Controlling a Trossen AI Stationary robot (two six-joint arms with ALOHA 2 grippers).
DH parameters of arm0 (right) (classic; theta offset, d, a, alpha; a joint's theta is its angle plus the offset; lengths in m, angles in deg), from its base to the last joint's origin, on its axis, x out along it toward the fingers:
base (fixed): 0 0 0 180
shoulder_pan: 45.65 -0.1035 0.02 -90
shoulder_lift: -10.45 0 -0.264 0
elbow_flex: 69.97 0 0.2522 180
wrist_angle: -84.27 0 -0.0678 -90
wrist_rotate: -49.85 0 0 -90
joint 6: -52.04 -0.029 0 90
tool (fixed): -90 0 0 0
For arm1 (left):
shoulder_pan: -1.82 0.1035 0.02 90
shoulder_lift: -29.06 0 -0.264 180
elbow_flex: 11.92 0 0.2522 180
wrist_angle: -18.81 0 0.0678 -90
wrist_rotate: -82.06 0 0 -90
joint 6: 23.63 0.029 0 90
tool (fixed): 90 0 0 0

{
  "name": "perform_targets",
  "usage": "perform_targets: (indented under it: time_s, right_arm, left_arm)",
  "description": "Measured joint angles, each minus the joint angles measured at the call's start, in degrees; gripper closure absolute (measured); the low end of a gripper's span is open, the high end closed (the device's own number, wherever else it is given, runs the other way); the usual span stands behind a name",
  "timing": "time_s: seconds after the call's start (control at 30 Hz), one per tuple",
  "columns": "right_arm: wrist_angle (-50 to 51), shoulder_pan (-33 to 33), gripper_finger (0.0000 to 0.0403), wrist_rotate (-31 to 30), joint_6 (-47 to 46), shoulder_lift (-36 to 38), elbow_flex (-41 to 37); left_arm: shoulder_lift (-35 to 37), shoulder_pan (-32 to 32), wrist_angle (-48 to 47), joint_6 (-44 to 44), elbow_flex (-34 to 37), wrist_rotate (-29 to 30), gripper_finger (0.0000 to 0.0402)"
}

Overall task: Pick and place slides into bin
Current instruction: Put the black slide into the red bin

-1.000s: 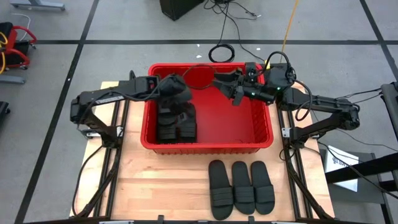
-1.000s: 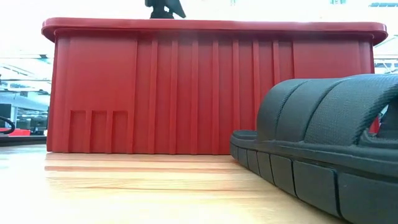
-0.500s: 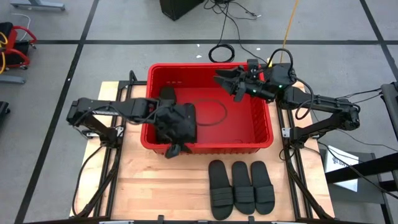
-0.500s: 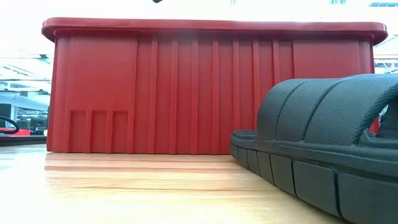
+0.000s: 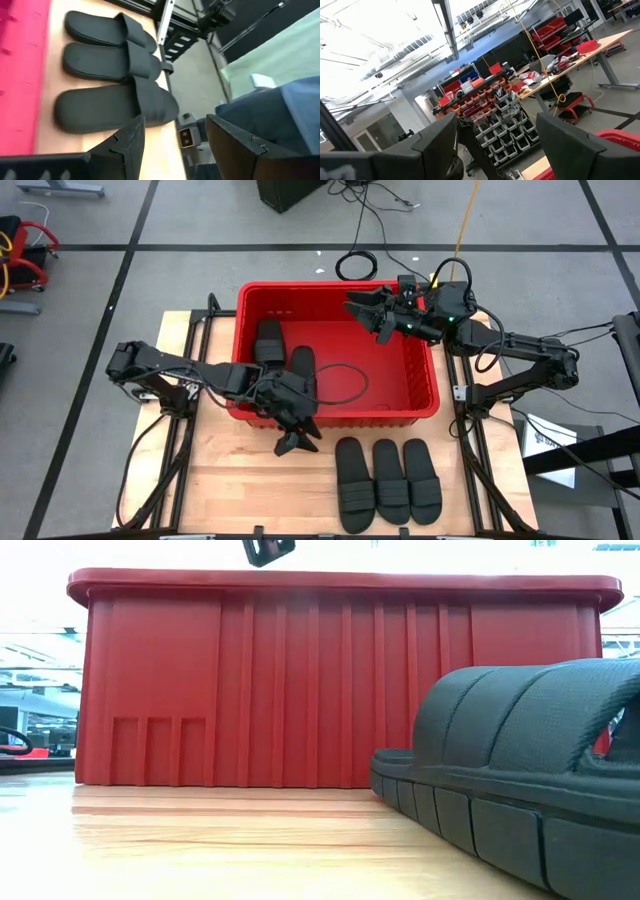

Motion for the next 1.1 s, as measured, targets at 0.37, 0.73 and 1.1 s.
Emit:
perform_targets:
  time_s: [0.37, 0.73, 1.1]
  right_arm:
    - [0.4, 0.0, 0.0138, 0.2, -0.7, 0.0, 0.0]
    - [1.6, 0.0, 0.0138, 1.7, -0.9, 0.3, 0.0]
    - [2.4, 0.0, 0.0138, 3.5, -0.9, 0.3, 0.0]
  left_arm:
    - [-4.6, -0.3, 8.9, -1.8, 4.0, -3.7, 0.0199]
    - [-6.3, -2.4, 15.7, -5.2, 4.2, -3.2, 0.0200]
    - [-1.9, -6.1, 3.8, -3.6, 4.2, 3.2, 0.0200]
